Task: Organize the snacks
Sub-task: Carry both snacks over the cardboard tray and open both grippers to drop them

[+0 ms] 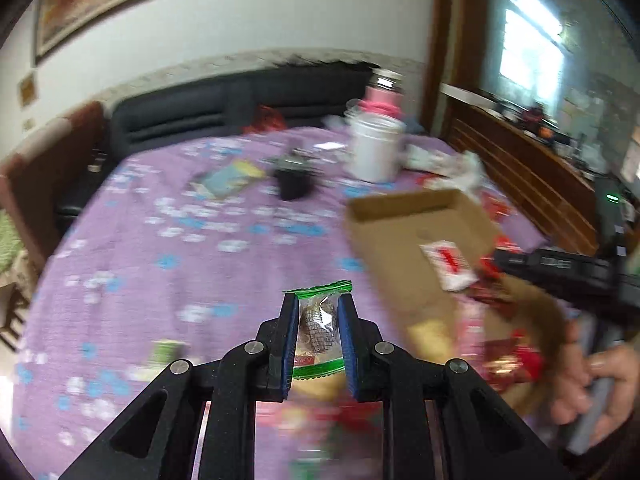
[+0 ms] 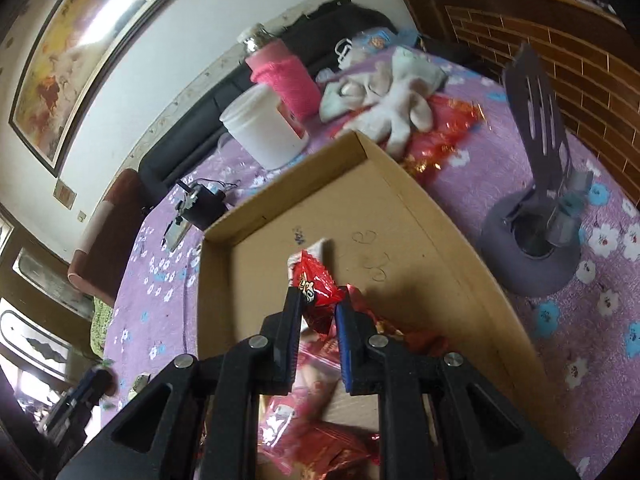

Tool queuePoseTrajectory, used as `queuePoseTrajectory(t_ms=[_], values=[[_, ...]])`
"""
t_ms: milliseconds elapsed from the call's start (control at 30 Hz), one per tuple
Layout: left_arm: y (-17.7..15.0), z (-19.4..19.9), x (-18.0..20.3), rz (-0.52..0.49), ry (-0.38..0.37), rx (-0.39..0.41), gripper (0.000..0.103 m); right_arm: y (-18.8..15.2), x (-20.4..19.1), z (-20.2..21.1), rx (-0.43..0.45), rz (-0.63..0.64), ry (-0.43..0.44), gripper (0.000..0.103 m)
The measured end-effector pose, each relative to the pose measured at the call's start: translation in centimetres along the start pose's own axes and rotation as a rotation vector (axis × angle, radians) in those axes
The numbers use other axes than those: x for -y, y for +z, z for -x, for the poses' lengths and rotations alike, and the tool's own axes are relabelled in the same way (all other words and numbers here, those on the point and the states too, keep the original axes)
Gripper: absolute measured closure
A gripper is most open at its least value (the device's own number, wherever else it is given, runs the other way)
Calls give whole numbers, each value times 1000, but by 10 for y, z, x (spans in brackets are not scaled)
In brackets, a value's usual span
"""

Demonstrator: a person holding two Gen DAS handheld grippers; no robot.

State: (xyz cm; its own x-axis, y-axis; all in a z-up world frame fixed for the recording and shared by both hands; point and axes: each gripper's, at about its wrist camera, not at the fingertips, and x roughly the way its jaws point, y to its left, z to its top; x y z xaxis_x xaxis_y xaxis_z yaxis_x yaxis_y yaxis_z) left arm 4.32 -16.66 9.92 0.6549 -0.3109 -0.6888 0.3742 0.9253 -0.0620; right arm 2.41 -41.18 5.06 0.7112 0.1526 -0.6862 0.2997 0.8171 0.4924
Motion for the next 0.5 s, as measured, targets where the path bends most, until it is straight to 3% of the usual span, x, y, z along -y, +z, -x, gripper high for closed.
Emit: queuePoseTrajectory(t_ms=[200, 333, 500], values=[[-10, -34, 81, -58, -116, -94, 84, 1, 5, -4, -24, -16, 0, 87], [-22, -47, 104, -93, -130, -114, 84, 0, 5, -8, -39, -16, -1, 87], [-32, -49, 106, -121, -140, -94, 84, -2, 1, -12, -58, -1, 4, 87]])
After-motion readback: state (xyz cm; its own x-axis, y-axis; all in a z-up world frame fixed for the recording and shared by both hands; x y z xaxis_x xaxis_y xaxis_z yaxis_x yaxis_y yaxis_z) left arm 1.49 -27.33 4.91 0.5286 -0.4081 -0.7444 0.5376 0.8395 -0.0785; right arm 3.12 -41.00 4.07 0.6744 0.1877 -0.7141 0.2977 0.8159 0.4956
